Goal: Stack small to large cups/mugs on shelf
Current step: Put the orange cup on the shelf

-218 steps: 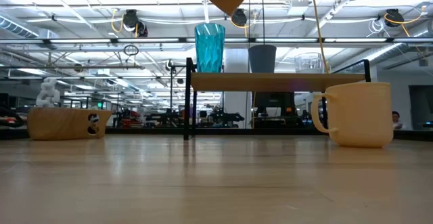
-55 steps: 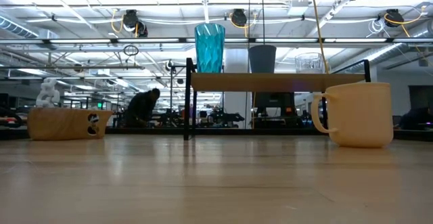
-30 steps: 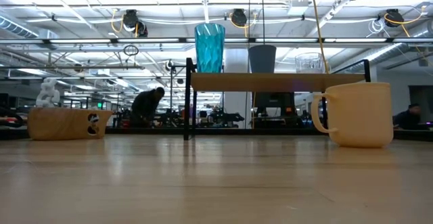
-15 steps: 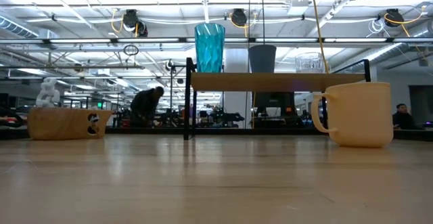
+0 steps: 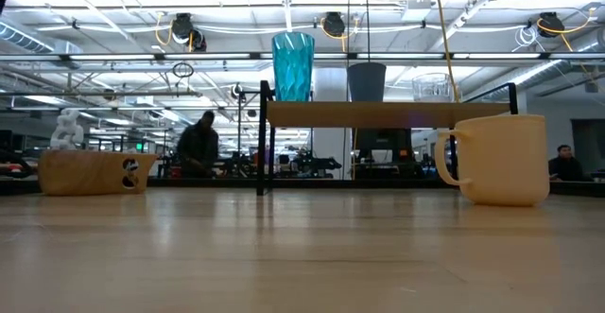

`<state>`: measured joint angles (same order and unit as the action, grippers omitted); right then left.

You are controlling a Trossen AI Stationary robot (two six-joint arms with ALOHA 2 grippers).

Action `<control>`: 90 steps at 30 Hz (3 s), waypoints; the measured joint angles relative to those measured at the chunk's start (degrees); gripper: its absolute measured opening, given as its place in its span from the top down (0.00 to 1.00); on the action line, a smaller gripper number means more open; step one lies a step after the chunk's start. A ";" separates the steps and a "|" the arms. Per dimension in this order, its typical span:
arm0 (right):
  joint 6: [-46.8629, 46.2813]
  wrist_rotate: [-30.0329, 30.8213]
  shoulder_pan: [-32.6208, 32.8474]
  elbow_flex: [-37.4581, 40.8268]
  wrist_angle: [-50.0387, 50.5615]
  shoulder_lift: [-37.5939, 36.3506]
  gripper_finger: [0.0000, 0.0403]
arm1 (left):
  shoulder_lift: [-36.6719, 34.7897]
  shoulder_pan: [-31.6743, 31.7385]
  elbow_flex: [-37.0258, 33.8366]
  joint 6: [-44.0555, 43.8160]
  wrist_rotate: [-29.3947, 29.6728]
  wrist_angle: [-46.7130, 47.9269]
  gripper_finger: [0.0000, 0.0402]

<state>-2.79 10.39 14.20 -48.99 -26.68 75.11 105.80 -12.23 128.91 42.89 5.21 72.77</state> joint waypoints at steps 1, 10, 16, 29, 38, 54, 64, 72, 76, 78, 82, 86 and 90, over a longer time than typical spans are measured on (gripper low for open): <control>-0.06 -0.02 -0.07 0.00 -0.01 0.00 0.25 | 0.00 0.08 -0.01 0.35 -0.49 0.11 0.72; -0.26 0.00 -0.33 -0.02 -0.55 -0.12 0.18 | 0.00 -0.04 -0.14 2.49 -1.67 1.41 0.97; 0.74 0.23 -0.35 0.09 0.38 0.04 0.02 | -0.04 0.09 -0.05 1.38 -1.00 2.37 0.99; 2.13 11.53 4.97 0.07 10.03 -3.56 0.03 | -0.04 1.64 -0.05 1.35 -1.48 8.70 0.99; 0.94 21.63 8.46 0.04 14.98 -3.23 0.03 | -0.04 5.84 -0.05 0.55 -0.65 11.10 1.00; 1.60 26.00 10.31 8.34 3.36 -3.23 0.03 | -0.04 18.03 -0.05 -4.38 1.25 10.41 1.00; 1.73 25.84 10.29 9.68 1.20 -3.23 0.03 | -0.04 25.18 -0.05 -2.78 -1.28 12.80 0.99; 1.73 25.70 10.29 9.68 1.18 -3.23 0.03 | 0.27 26.49 -0.35 -1.94 -3.33 12.77 0.99; 1.73 25.62 10.29 9.68 1.18 -3.23 0.03 | 1.65 26.34 -0.55 -1.63 -2.65 13.45 0.99; 1.73 25.59 10.32 9.68 1.20 -3.23 0.03 | 2.34 26.25 -0.53 -1.26 -1.84 13.31 0.99; 1.92 25.59 10.72 9.70 1.22 -3.23 0.03 | 3.63 26.15 -0.57 -0.96 -1.52 13.18 0.98; 1.97 25.55 11.31 9.70 1.25 -3.23 0.03 | 4.88 26.12 -0.53 -0.25 -1.06 13.32 0.99; 2.12 25.55 11.51 9.70 1.24 -3.23 0.03 | 5.95 26.32 -0.57 -0.11 0.52 13.60 0.97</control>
<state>-0.66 35.94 25.71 -39.29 -25.43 71.88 111.75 14.09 128.33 42.78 5.73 86.38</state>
